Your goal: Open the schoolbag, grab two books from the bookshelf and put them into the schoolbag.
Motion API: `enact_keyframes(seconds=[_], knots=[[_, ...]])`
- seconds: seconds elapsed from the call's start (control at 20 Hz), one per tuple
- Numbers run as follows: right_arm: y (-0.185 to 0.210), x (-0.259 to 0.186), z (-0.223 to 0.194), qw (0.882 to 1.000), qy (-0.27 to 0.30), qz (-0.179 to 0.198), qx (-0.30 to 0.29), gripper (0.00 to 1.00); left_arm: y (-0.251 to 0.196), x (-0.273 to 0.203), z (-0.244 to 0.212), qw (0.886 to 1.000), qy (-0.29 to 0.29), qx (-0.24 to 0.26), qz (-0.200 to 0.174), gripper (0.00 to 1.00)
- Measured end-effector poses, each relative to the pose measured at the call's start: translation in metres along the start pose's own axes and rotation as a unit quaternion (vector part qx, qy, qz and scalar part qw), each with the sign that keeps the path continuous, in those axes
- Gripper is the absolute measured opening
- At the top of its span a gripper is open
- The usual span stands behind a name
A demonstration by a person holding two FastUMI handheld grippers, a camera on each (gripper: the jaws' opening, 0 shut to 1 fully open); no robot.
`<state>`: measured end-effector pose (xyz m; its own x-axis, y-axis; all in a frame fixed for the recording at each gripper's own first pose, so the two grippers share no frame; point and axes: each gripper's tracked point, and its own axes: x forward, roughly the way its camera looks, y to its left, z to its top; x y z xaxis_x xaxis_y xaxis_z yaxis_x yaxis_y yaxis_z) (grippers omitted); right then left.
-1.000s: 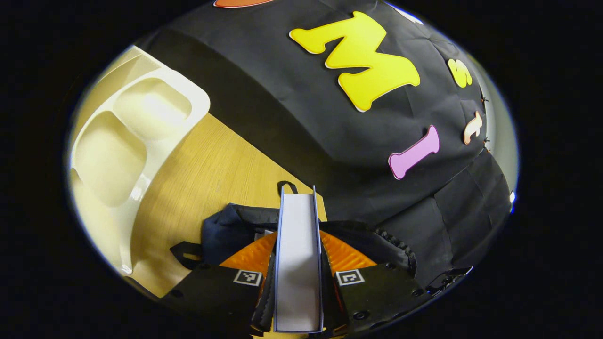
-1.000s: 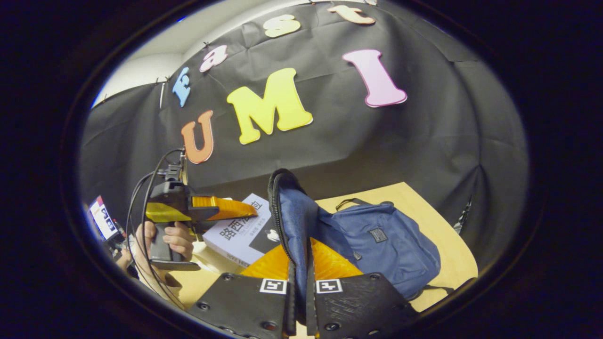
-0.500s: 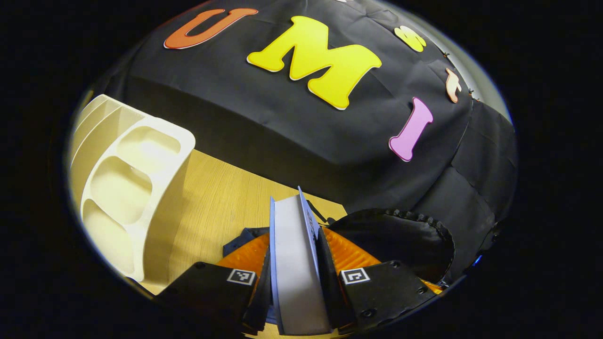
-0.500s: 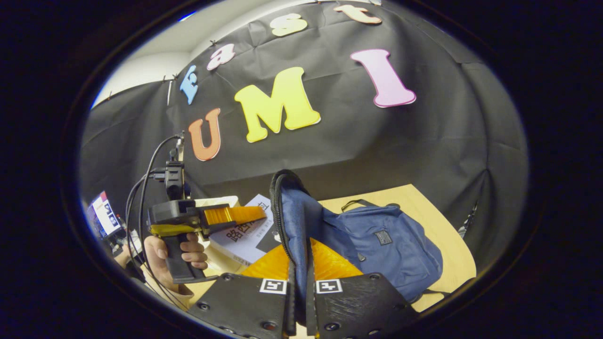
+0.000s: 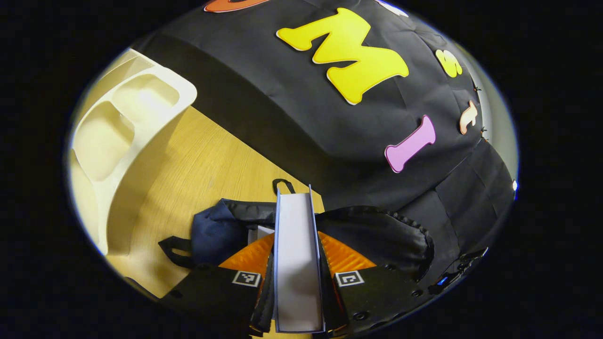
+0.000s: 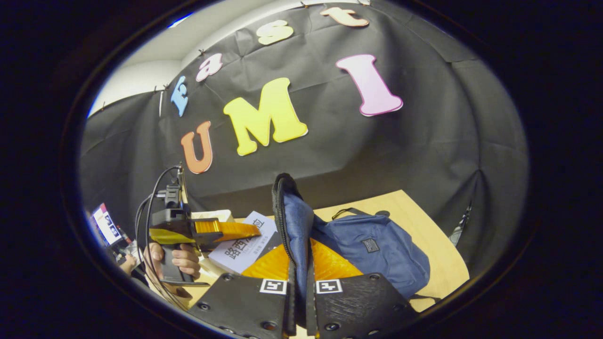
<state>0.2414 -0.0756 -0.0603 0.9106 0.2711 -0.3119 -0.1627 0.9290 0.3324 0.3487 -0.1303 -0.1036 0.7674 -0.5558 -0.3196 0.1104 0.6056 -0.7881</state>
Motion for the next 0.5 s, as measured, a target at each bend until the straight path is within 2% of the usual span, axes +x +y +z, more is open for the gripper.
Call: enact_keyframes(seconds=[0.25, 0.5], knots=[[0.019, -0.002, 0.008, 1.0, -0.009, 0.014, -0.018, 0.08, -0.013, 0.023, -0.011, 1.0, -0.007, -0.021, -0.011, 0.43], [0.031, 0.01, 0.015, 0.999, -0.013, 0.028, -0.016, 0.08, -0.004, 0.048, -0.034, 0.994, -0.029, -0.095, -0.048, 0.44]])
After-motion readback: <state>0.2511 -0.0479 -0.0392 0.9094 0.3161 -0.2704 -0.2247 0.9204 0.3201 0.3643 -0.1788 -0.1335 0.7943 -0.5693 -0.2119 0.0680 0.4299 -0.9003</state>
